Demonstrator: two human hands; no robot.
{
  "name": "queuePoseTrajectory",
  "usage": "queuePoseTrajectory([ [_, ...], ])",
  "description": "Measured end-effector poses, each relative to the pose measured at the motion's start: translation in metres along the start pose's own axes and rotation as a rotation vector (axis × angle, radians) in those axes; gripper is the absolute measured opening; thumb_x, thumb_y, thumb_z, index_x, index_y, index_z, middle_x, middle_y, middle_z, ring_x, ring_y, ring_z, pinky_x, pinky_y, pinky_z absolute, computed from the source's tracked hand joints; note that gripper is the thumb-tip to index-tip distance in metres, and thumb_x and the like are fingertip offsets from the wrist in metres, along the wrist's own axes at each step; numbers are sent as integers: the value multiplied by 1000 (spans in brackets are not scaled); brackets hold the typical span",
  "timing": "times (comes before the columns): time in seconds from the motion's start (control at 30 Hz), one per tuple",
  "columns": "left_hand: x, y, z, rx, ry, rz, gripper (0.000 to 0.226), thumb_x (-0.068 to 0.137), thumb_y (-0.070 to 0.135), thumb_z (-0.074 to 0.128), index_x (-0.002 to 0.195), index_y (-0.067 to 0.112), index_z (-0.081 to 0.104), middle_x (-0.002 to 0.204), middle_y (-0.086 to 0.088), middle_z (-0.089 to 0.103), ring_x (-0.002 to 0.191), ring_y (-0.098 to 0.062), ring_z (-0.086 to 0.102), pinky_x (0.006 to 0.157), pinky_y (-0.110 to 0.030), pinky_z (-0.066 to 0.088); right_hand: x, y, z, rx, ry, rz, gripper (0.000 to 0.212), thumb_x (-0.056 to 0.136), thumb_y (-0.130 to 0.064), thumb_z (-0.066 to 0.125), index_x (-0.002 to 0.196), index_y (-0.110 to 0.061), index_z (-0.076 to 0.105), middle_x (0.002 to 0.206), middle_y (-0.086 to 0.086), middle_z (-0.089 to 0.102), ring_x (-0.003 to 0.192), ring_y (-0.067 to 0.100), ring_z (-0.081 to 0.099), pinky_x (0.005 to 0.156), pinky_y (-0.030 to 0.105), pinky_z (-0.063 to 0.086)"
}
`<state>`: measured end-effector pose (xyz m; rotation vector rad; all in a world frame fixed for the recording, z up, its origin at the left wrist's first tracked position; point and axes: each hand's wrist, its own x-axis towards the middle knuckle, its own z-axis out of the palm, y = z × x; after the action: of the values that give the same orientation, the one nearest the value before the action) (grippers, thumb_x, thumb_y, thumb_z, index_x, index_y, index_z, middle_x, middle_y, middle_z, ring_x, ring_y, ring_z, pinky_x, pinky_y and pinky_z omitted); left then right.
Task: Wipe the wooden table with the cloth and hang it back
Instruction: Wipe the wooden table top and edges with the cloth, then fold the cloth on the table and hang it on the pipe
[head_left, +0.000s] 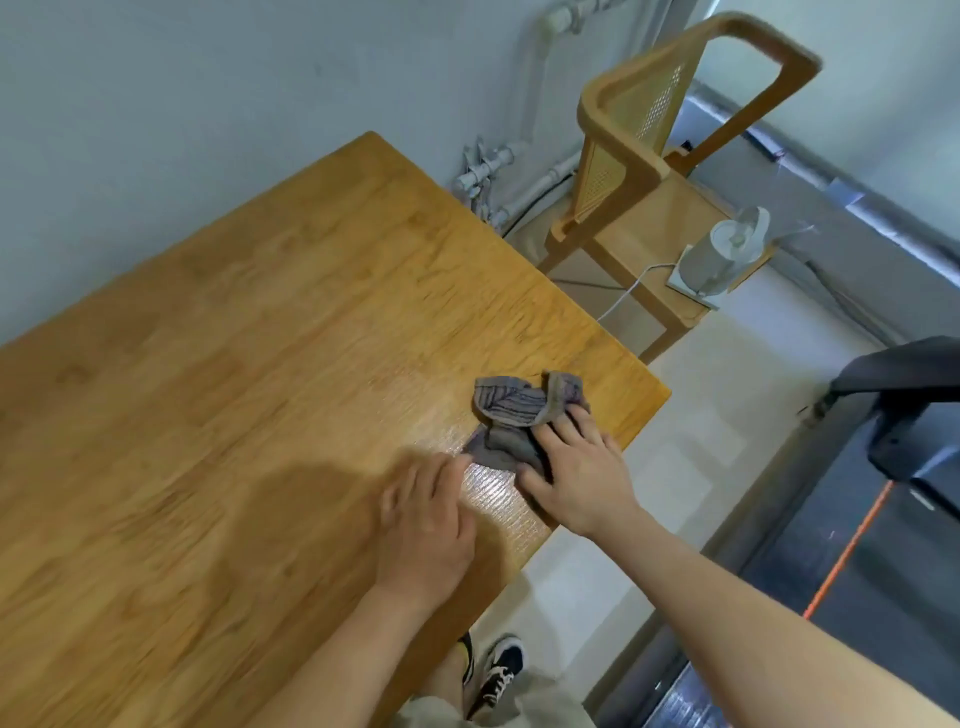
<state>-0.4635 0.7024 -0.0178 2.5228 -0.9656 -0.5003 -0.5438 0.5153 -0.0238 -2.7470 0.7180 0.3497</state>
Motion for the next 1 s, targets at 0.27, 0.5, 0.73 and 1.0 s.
queuePoseTrajectory([
  [0.27,67,35,-17,-7,-19,-10,55,97,17,37,149,27,21,157,4,11,144,-14,8,117,-35,17,23,-43,14,41,-13,-88,72,94,-48,37,155,-20,11,161,5,18,149,29,-6,118,46,-5],
  [0.5,80,24,-15,210,-81,-284,56,97,35,29,149,35,11,160,6,-4,146,-17,-2,111,-44,17,64,3,-10,-108,-122,-764,60,100,-58,21,149,-26,38,155,-7,34,147,14,18,119,36,20],
  [0.73,68,37,-4,178,6,-327,53,95,43,29,146,27,24,151,3,20,136,-19,21,104,-38,28,113,17,-62,187,-157,-656,42,88,-14,49,128,-21,59,118,2,67,109,22,62,84,41,55],
  [1.0,38,56,7,-29,-90,-570,40,87,61,37,105,28,50,101,9,44,102,-14,43,89,-34,39,110,10,-57,-106,-354,-745,34,87,-12,50,120,-20,59,109,4,51,85,30,61,65,42,53],
])
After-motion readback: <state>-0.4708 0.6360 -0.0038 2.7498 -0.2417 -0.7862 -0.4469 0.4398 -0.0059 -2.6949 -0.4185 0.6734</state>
